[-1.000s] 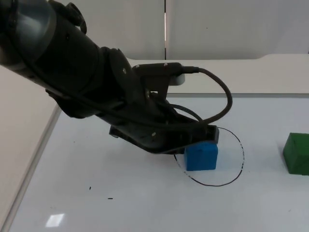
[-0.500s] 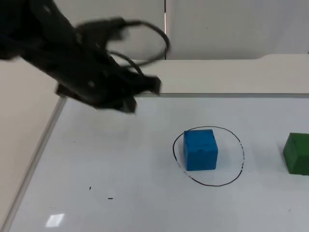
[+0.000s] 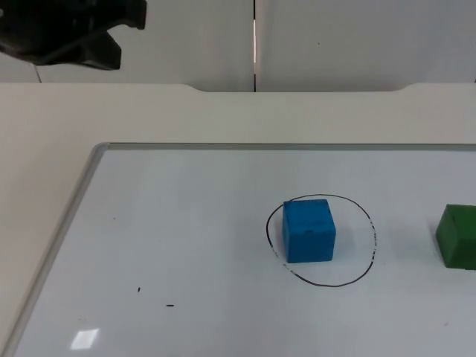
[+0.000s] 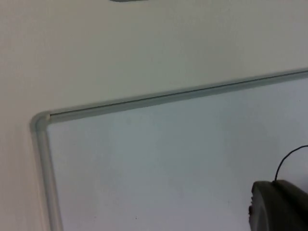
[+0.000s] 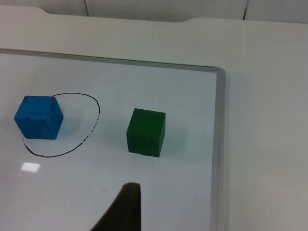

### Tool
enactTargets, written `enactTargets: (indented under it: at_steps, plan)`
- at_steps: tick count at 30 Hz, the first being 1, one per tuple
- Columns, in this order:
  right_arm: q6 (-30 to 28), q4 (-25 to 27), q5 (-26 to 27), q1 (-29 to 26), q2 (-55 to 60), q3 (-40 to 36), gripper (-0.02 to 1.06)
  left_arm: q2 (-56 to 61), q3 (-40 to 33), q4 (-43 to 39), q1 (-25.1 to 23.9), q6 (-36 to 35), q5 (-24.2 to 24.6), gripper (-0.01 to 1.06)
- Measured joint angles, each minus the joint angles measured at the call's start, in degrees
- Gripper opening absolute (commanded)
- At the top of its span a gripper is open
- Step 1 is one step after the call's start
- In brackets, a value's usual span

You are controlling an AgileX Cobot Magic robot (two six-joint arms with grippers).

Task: Push the two cubes into the marked area.

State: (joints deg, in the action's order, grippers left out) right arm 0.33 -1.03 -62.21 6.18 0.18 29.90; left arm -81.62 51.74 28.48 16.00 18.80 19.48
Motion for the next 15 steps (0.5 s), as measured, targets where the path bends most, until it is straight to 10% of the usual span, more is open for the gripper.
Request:
enactTargets:
  at_steps: [15]
  plan:
    - [0.00, 0.00, 0.00, 0.00, 0.00, 0.00, 1.05, 16.25, -4.38, -16.88, 0.00, -14.52, -0.12, 0.00]
